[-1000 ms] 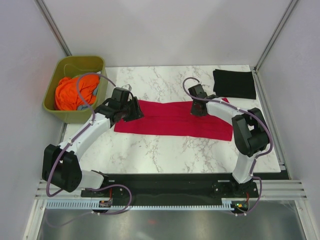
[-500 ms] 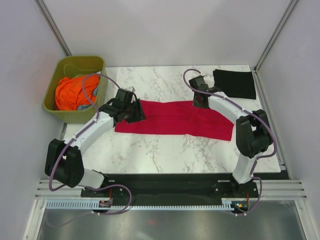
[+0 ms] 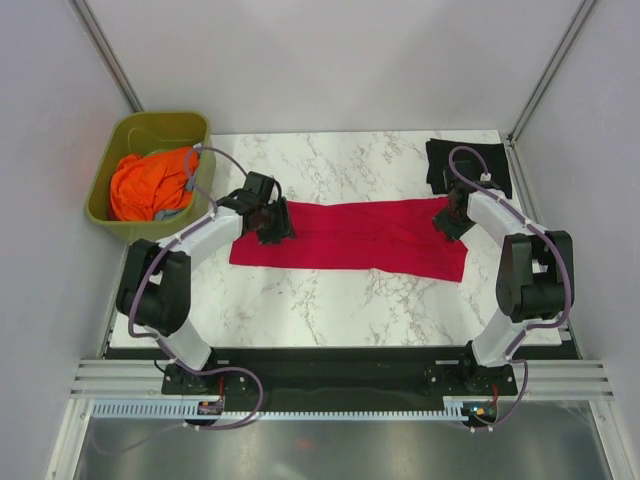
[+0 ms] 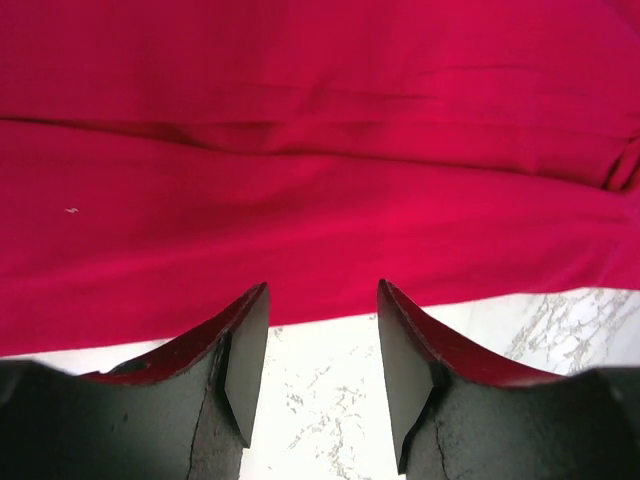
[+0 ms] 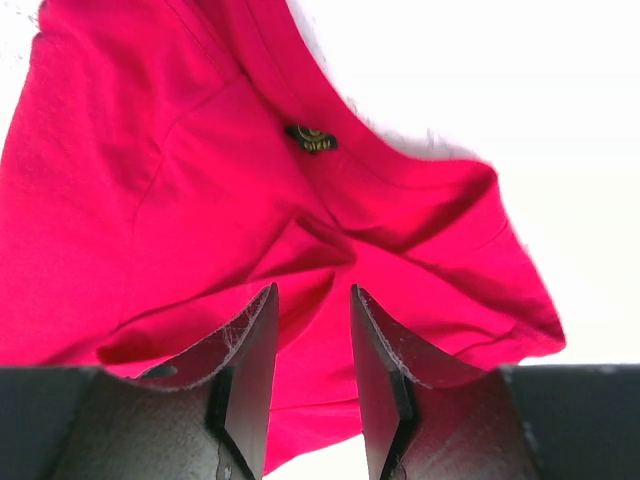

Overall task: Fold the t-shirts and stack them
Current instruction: Fold the tshirt

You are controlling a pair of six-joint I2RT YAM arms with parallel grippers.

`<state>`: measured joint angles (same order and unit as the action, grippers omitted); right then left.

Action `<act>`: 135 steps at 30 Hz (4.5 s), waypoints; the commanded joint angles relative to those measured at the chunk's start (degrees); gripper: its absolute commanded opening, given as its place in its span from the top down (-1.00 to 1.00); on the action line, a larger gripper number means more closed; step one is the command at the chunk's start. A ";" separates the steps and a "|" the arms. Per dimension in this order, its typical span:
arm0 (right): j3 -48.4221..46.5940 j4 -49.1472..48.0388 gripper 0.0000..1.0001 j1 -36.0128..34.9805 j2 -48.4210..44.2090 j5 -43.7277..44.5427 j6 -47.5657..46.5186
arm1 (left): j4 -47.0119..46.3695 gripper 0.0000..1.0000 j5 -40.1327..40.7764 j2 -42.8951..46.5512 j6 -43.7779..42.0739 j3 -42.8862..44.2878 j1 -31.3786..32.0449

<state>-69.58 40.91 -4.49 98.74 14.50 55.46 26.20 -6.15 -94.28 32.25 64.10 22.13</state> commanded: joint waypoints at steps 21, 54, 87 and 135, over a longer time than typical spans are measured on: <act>3.31 -0.29 0.15 0.98 0.58 -0.98 11.86 | -1.59 -0.04 7.28 -9.78 4.05 -0.20 -5.69; -7.40 -16.91 1.00 -2.80 10.59 2.81 -17.84 | 0.61 -0.03 13.62 -11.54 6.42 -2.31 -5.43; 12.45 -0.65 0.37 1.94 -2.23 4.03 -8.35 | 0.70 -0.05 -5.80 -0.20 -4.21 8.32 0.54; 3.58 -12.69 0.25 4.14 -7.16 -15.73 -24.88 | -11.43 0.21 -7.21 -44.50 -11.51 50.07 22.52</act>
<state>-64.01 30.28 -0.47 91.11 -0.67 31.03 16.10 -12.60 -137.82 23.81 111.92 44.23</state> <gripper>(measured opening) 0.371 0.402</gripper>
